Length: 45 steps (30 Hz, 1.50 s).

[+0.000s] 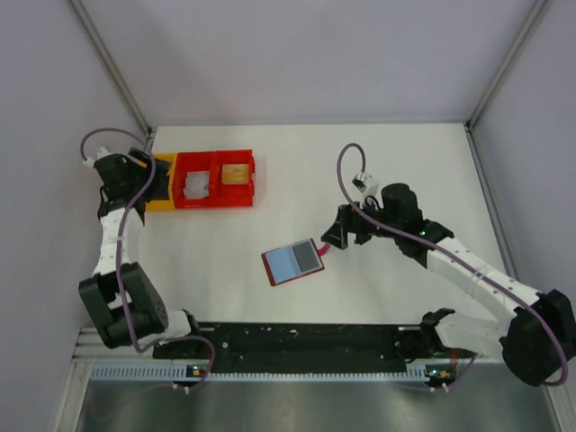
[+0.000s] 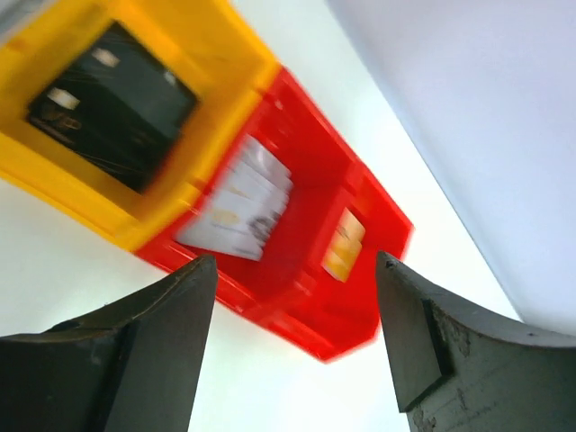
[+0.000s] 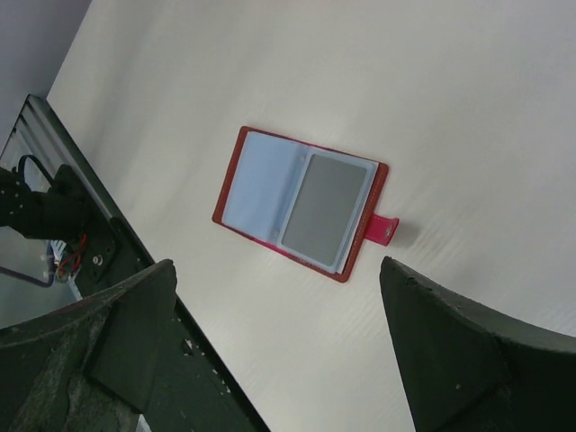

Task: Take the credit cards out of the card holder
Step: Place the credit card in the storage box, then remove the credit card from the card holder.

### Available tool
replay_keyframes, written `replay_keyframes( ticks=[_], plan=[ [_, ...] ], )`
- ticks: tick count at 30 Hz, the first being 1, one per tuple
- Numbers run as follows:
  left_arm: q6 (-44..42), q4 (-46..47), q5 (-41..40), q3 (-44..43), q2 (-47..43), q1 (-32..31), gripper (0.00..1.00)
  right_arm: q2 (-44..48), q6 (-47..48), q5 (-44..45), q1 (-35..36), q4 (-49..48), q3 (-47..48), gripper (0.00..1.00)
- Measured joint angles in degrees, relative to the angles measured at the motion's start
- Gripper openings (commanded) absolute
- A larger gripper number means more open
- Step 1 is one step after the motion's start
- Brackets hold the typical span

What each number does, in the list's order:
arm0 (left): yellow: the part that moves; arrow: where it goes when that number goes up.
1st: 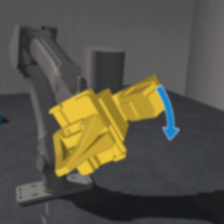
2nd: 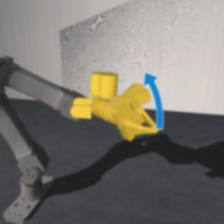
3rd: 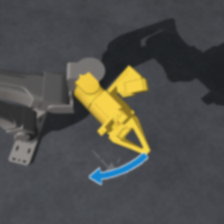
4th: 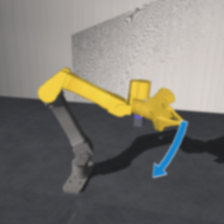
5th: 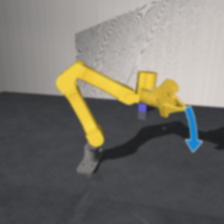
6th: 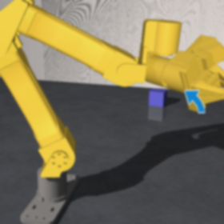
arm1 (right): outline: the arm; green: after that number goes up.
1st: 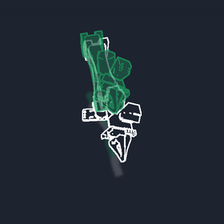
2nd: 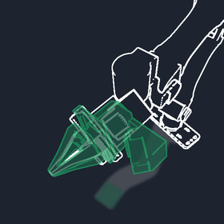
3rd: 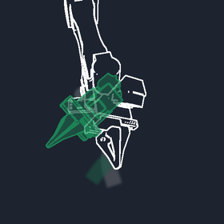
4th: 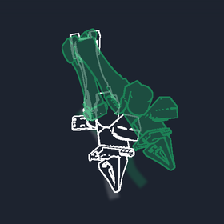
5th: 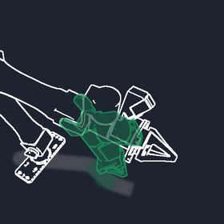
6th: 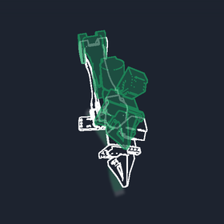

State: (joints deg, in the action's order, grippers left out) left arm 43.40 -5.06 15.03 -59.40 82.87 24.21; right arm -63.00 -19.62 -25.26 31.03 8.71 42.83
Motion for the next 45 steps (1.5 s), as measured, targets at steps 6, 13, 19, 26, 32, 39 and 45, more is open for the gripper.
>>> replay_keyframes(
  ticks=[6,13,19,26,32,39,45],
  plan=[
    [-5.11,-4.96,-3.19,4.76,-16.76,-16.02,0.76,-5.4,-0.63,0.11,2.1,2.43,1.9,0.88],
    [-7.85,-10.64,-4.98,14.01,-30.16,-36.68,0.72,-11.54,-1.64,2.45,6.4,4.63,6.73,0.8],
    [-6.6,-13.4,-6.91,19.8,-32.35,-49.77,0.68,-17.07,-3.15,5.16,8.22,5.77,9.94,0.72],
    [-5.88,-10.54,-8.13,22.38,-25.2,-60.83,0.64,-24.72,-5.9,9.07,9.79,6.32,11.61,0.65],
    [-6.03,-8.85,-9.22,22.99,-17.44,-62.34,0.56,-30.23,-7.21,10.8,10.21,6.45,11.72,0.58],
    [-6.08,-9.46,-11.23,23.54,-12.35,-62.51,0.47,-33.88,-7.67,11.45,10.73,6.32,12.13,0.46],
    [-5.99,-10.93,-12.2,23.54,-10.32,-62.53,0.42,-34.32,-7.89,11.47,10.82,6.05,12.46,0.45]
  ],
)
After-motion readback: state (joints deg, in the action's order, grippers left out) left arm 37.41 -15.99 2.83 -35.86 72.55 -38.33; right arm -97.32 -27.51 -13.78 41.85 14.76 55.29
